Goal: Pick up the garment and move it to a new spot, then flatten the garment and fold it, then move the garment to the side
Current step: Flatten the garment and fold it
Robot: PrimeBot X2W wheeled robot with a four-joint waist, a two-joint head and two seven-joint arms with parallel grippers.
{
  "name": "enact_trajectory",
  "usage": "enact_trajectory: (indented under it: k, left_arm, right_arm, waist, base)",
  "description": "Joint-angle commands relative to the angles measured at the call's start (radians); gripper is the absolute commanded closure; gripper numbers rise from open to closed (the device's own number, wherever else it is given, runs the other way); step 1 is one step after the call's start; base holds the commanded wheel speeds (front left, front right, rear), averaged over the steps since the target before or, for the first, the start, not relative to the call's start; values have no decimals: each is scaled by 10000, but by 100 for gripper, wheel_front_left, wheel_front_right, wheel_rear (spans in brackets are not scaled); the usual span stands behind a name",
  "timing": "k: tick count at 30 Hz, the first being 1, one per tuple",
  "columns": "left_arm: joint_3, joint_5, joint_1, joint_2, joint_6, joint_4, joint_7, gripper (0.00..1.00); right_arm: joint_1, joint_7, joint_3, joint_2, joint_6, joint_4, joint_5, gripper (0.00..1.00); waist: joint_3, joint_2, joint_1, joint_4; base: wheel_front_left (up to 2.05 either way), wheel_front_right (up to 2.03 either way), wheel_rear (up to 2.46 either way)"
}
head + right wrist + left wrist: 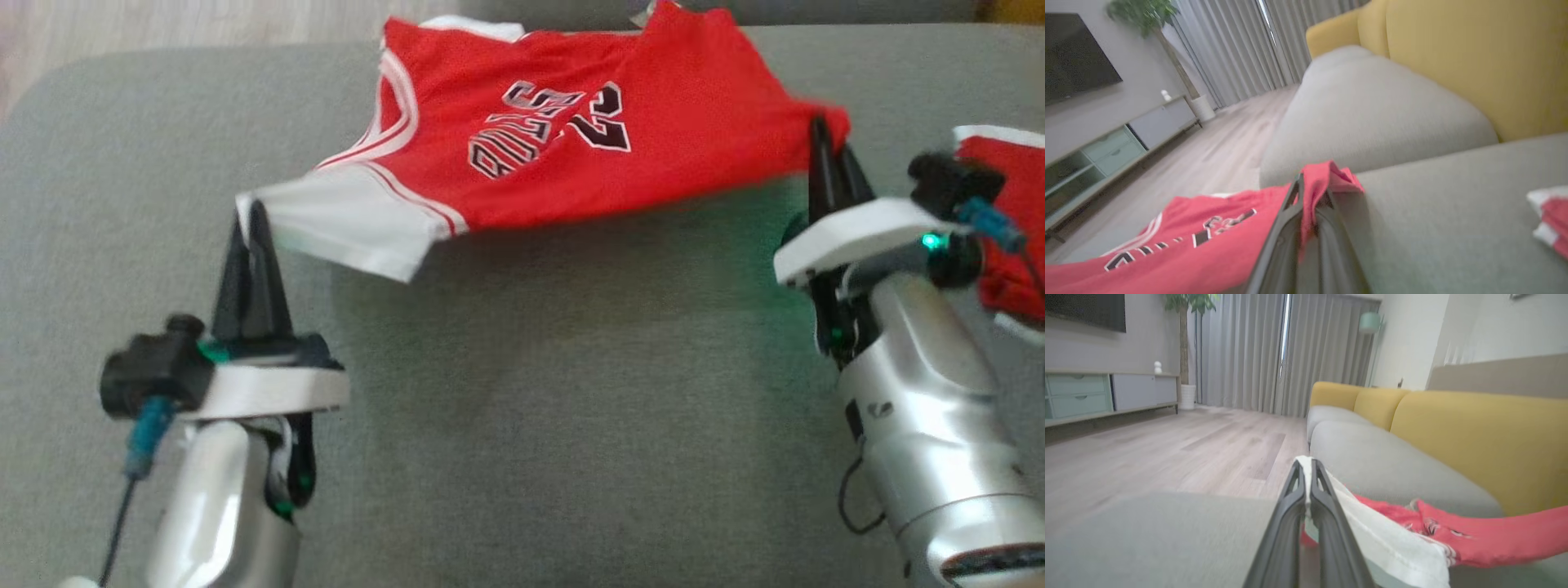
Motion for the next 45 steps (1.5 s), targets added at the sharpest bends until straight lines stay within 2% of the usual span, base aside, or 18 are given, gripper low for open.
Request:
enact_trajectory:
  k: [1, 7, 11, 14, 17, 21, 26, 29, 33, 34, 39, 45]
  left_arm:
    - [489, -10, -548, 184, -53, -617, -121, 100]
    - [1018, -115, -1191, 263, -247, -2417, -122, 100]
    - [1163, -189, -1732, 428, -301, -3765, -35, 100]
    - [1157, -226, -2108, 583, -296, -4922, 438, 100]
    - [1097, -313, -2456, 683, -240, -6073, 1180, 100]
    - [1052, -463, -2872, 763, -68, -7206, 2248, 100]
    - [1166, -580, -3747, 1034, 15, -7353, 3154, 100]
    - [1204, -770, -4255, 1123, -54, -6778, 3385, 100]
    - [1266, -1091, -5550, 1340, -298, -4683, 3572, 100]
    - [1276, -1010, -5946, 1461, -348, -3997, 3504, 100]
    - [1240, -396, -8264, 2104, -605, -605, 2492, 100]
    - [1116, 101, -11020, 2489, -697, 2328, 929, 100]
  right_arm:
    - [-82, -151, 426, -73, -7, -890, 153, 100]
    - [168, -10, 1033, -1207, -7, -3981, 524, 100]
    - [257, 548, 1124, -1788, -7, -5974, 477, 100]
    - [424, 1174, 964, -2016, -7, -7461, 413, 100]
    - [688, 1984, 617, -2091, -7, -8959, 265, 100]
    - [1087, 3195, -44, -1836, -7, -10770, -12, 100]
    - [1171, 4440, -681, -1390, -7, -11931, -436, 100]
    - [994, 4744, -721, -1282, -7, -11826, -501, 100]
    - [19, 4870, -615, -1018, -7, -10775, -49, 100]
    - [-363, 4819, -636, -902, -7, -10357, 194, 100]
    - [-2959, 3674, 530, -1571, -7, -7640, -184, 100]
    - [-5830, 1759, 1033, -1711, -7, -4125, -663, 100]
  waist:
    - [-240, 0, 0, -239]
    - [-853, 0, 0, -679]
    - [-1299, 0, 0, -909]
    - [-1564, 0, 0, -1063]
    - [-1672, 0, 0, -1158]
    - [-1598, 0, 0, -1248]
    - [-1059, 0, 0, -1272]
    - [-700, 0, 0, -1240]
    - [268, 0, 0, -1146]
    - [537, 0, 0, -1115]
    - [1564, 0, 0, -1077]
    - [2066, 0, 0, -862]
  base:
    - [0, 0, 0]
    - [0, 0, 0]
    - [0, 0, 0]
    - [0, 0, 0]
    - [0, 0, 0]
    - [0, 0, 0]
    - [0, 0, 0]
    - [0, 0, 0]
    - [0, 0, 0]
    - [0, 0, 0]
    - [0, 0, 0]
    - [0, 0, 0]
